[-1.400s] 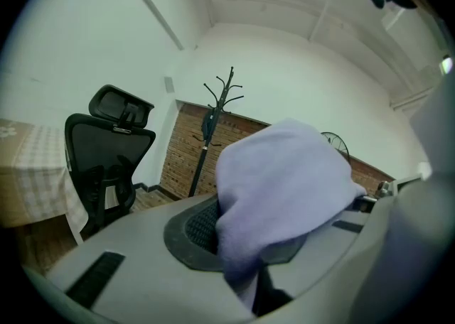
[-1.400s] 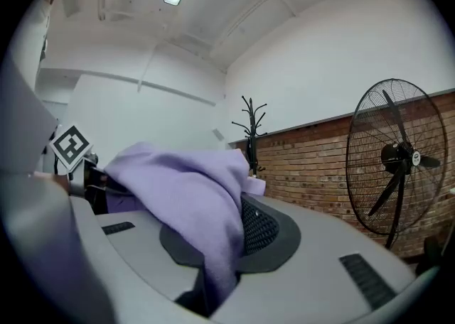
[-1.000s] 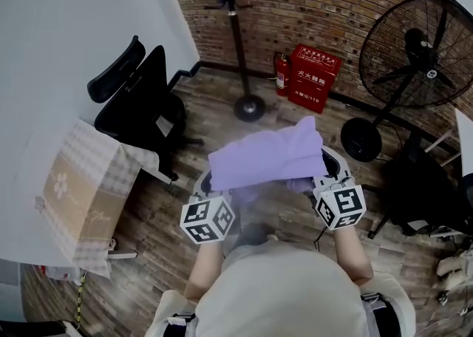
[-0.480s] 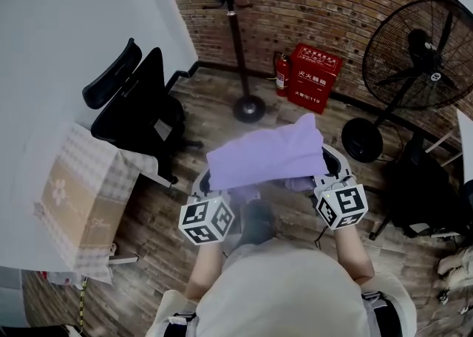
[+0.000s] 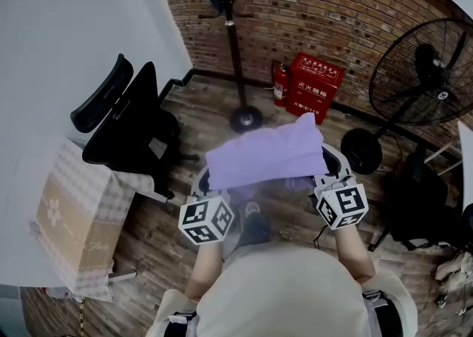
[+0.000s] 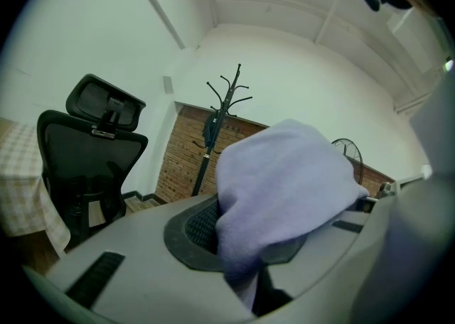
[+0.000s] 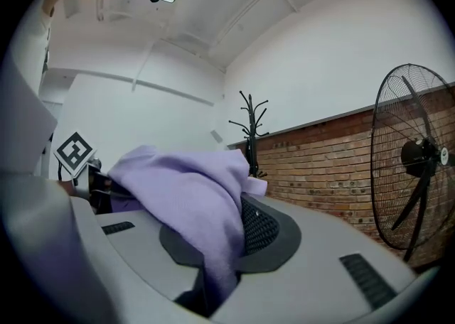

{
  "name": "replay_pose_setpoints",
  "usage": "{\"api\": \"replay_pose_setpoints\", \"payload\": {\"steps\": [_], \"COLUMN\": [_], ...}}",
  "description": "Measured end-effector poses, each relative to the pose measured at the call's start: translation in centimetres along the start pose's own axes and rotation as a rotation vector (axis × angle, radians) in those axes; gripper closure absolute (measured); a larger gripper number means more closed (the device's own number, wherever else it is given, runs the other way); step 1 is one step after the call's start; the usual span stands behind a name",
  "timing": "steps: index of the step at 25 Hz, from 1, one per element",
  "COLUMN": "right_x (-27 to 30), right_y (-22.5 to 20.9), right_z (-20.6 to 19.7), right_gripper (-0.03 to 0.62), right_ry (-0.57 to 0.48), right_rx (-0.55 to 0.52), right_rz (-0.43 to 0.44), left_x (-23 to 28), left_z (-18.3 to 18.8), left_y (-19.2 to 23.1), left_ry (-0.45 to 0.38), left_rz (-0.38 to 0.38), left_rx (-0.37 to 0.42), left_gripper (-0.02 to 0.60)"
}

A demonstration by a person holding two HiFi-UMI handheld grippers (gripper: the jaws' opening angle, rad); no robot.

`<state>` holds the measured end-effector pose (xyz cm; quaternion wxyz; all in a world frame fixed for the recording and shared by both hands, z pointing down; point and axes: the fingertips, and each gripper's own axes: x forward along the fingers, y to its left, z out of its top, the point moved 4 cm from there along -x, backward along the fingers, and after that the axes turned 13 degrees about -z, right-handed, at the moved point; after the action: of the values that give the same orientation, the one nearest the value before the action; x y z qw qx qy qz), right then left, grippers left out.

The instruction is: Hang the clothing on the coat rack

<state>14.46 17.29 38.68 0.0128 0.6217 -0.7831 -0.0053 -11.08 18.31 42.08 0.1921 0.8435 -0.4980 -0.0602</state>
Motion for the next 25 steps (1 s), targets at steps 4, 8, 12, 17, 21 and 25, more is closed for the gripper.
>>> {"api": "replay_pose_setpoints", "payload": {"steps": [4,8,12,17,21,25], "right_x": [4.2,8.1,12.0,16.0,18.9,21.4], "right_y": [-0.1,0.0,0.6,1.1,1.7,2.2], "right_z": [0.7,1.3,1.8,2.2,2.2,2.0], "right_gripper": [0.548,0.548,0.548,0.548,0.548,0.548], "right_ry": [-0.003,-0.002,-0.005,-0.007,-0.006,-0.006], "right_rx": [-0.008,-0.011,-0.015,-0.018,-0.020,-0.023], "right_rz": [-0.011,-0.019,-0.020,-0.018,-0.022,-0.029], "left_x": [3.3,6.2,8.7,11.3,12.9,14.7], "left_z": [1.7,3.6,5.4,6.9,7.9,8.7], "left_y": [2.4,4.7,7.4,10.1,12.2,14.3], "left_ry": [0.001,0.005,-0.003,-0.008,-0.003,0.000], "left_rz": [-0.013,-0.022,-0.023,-0.021,-0.023,-0.028], "left_rx": [0.000,0.003,-0.002,-0.010,-0.005,0.002], "left_gripper": [0.523,0.523,0.523,0.523,0.523,0.523]}}
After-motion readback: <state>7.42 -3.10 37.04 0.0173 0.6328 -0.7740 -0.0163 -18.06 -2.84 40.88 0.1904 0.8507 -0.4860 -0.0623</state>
